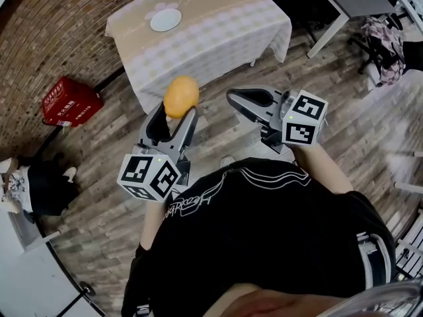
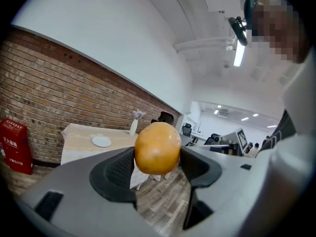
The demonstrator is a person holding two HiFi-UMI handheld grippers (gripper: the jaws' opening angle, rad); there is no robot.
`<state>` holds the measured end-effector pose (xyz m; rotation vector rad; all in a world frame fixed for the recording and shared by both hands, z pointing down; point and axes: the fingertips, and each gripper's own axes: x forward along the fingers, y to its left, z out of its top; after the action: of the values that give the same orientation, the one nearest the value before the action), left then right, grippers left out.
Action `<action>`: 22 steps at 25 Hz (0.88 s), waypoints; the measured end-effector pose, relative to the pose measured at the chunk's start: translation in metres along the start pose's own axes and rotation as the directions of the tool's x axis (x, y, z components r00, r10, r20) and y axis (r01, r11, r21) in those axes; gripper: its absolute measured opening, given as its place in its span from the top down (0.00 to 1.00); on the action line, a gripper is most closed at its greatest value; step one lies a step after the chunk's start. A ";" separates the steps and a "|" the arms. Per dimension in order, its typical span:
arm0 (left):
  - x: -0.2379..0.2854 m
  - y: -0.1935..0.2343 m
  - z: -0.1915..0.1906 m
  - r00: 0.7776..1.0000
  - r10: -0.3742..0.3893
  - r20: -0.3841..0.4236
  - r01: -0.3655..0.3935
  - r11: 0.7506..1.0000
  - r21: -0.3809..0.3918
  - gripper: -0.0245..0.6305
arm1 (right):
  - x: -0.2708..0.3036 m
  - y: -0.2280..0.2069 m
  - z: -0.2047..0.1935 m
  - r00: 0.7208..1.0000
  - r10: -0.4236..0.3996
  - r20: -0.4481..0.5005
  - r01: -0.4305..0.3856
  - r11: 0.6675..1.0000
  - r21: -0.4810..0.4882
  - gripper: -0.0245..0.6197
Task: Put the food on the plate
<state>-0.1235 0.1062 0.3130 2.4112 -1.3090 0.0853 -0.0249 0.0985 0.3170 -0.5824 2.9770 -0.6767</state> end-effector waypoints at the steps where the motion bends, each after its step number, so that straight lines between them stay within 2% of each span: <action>1: 0.002 0.007 0.002 1.000 -0.004 -0.001 0.004 1.000 -0.002 0.52 | 0.007 -0.002 0.002 1.000 -0.004 0.002 0.004 1.000 -0.001 0.97; 5: 0.005 0.027 0.013 1.000 -0.018 0.013 0.018 1.000 0.010 0.52 | 0.027 -0.004 0.012 1.000 -0.014 0.015 0.015 1.000 -0.025 0.97; 11: 0.011 0.034 0.031 0.999 -0.033 0.041 0.032 0.999 0.020 0.52 | 0.032 -0.009 0.029 0.999 -0.031 0.030 0.032 0.999 -0.042 0.97; 15: 0.025 0.037 0.034 0.999 -0.029 0.035 0.028 0.999 0.021 0.52 | 0.033 -0.027 0.038 0.998 -0.044 0.053 0.045 0.999 -0.027 0.97; 22: 0.071 0.059 0.050 1.000 0.012 0.018 -0.012 1.000 0.013 0.52 | 0.054 -0.076 0.059 0.999 0.007 0.043 -0.007 1.000 -0.005 0.97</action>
<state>-0.1387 0.0033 0.3021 2.4209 -1.3346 0.0760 -0.0416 -0.0089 0.2984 -0.5796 2.9400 -0.6479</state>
